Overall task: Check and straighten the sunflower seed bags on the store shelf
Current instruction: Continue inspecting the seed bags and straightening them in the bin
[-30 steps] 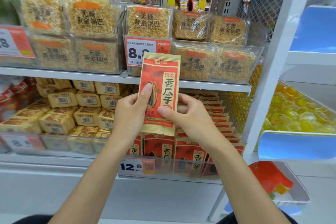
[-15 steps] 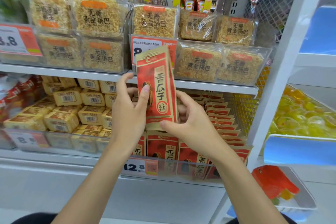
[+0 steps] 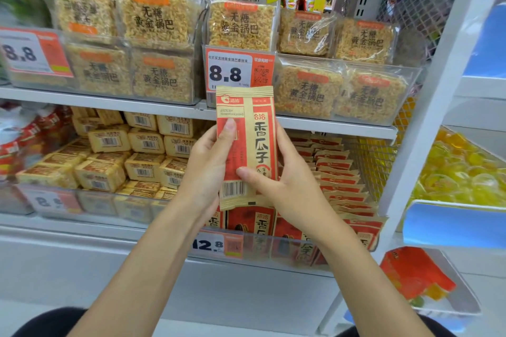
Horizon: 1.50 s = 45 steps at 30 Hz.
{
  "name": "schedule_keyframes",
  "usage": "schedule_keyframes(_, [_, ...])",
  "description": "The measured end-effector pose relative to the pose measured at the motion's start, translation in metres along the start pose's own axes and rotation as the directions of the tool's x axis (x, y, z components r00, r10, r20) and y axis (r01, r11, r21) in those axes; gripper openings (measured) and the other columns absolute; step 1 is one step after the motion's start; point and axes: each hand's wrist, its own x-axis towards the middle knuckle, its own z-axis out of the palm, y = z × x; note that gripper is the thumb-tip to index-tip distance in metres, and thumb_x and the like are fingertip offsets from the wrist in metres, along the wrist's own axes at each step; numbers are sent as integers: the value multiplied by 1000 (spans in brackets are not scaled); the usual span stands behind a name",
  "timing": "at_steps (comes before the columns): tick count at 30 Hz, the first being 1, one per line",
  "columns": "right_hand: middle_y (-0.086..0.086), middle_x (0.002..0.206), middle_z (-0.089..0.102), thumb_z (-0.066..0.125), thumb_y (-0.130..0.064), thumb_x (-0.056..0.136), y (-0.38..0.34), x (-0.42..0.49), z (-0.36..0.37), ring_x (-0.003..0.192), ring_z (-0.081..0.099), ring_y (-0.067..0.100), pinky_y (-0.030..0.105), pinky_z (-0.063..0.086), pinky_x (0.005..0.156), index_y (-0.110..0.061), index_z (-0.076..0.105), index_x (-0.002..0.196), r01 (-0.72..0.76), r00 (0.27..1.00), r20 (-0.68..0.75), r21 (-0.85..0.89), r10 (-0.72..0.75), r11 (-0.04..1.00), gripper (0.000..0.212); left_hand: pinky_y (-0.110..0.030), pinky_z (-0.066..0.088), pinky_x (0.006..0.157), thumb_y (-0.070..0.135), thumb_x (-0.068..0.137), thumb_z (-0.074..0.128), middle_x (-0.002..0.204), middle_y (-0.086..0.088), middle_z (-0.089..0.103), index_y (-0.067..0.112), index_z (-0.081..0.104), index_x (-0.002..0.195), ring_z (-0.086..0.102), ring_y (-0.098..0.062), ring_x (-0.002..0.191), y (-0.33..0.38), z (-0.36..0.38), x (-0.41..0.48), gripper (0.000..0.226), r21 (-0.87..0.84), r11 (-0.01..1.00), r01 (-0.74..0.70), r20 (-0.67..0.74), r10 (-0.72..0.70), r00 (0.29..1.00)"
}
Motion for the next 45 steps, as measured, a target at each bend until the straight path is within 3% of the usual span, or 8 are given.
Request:
schedule_keyframes(4, [-23, 122, 59, 73, -25, 86, 4, 1, -1, 111, 58, -8, 20, 51, 92, -37, 30, 147, -28, 997, -67, 17, 29, 999, 76, -28, 60, 73, 43, 93, 51, 103, -1, 76, 22, 65, 116, 73, -17, 96, -1, 0, 0, 34, 52, 998, -43, 11, 42, 999])
schedule_keyframes(11, [-1, 97, 75, 57, -20, 98, 9, 7, -12, 88, 72, 11, 23, 55, 71, -19, 68, 105, -64, 984, -146, 251, 103, 966, 13, -28, 60, 69, 41, 89, 54, 100, -2, 77, 19, 67, 113, 74, -18, 90, -1, -4, 1, 35, 63, 996, -62, 36, 60, 998])
schedule_keyframes(22, [0, 103, 74, 60, -21, 96, 10, 6, -11, 93, 71, 13, 29, 57, 77, -15, 65, 113, -24, 970, -219, 342, 105, 939, 19, -37, 61, 80, 42, 89, 53, 110, -7, 75, 19, 66, 120, 72, -22, 100, 2, -3, 0, 40, -72, 992, 103, 144, -91, 985])
schedule_keyframes(26, [2, 106, 73, 59, -10, 95, 4, 11, -17, 98, 69, 14, 29, 56, 82, -14, 65, 116, 19, 964, -240, 494, 116, 869, 22, -54, 47, 101, 56, 97, 29, 130, -13, 65, 20, 56, 135, 61, -30, 121, 5, -6, -3, 59, -179, 912, 369, 407, -272, 872])
schedule_keyframes(32, [3, 105, 73, 61, -19, 95, 1, 26, -38, 91, 67, 14, 30, 54, 77, -10, 63, 124, -103, 988, -51, 472, 144, 876, 30, -44, 58, 84, 62, 65, 79, 124, -11, 68, 21, 70, 123, 66, -26, 112, 0, -13, 2, 71, -40, 859, 511, 660, -361, 659])
schedule_keyframes(35, [-1, 113, 72, 60, -30, 95, 0, 30, -48, 102, 67, 15, 34, 52, 88, -13, 62, 128, -99, 990, -56, 351, 126, 931, 36, -35, 59, 71, 62, 58, 79, 100, -4, 73, 18, 76, 109, 70, -16, 87, 1, -4, 3, 67, 3, 908, 420, 548, -353, 758])
schedule_keyframes(39, [8, 123, 68, 38, -43, 102, -7, 23, -69, 118, 62, 27, 47, 44, 107, -15, 52, 137, -117, 990, -19, 472, 143, 874, 47, -40, 61, 77, 46, 78, 68, 97, -3, 77, 16, 68, 109, 74, -20, 91, 0, 14, -2, 42, 337, 933, 128, 217, -209, 953])
schedule_keyframes(45, [-11, 95, 71, 66, -7, 89, -7, 11, -102, 95, 67, 12, 38, 56, 88, -34, 61, 106, 160, 976, -162, 72, -147, 984, 33, -35, 60, 80, 12, 84, 74, 109, -1, 72, 19, 63, 116, 72, -16, 95, -6, 38, 10, 35, 439, 895, -74, 171, -2, 985])
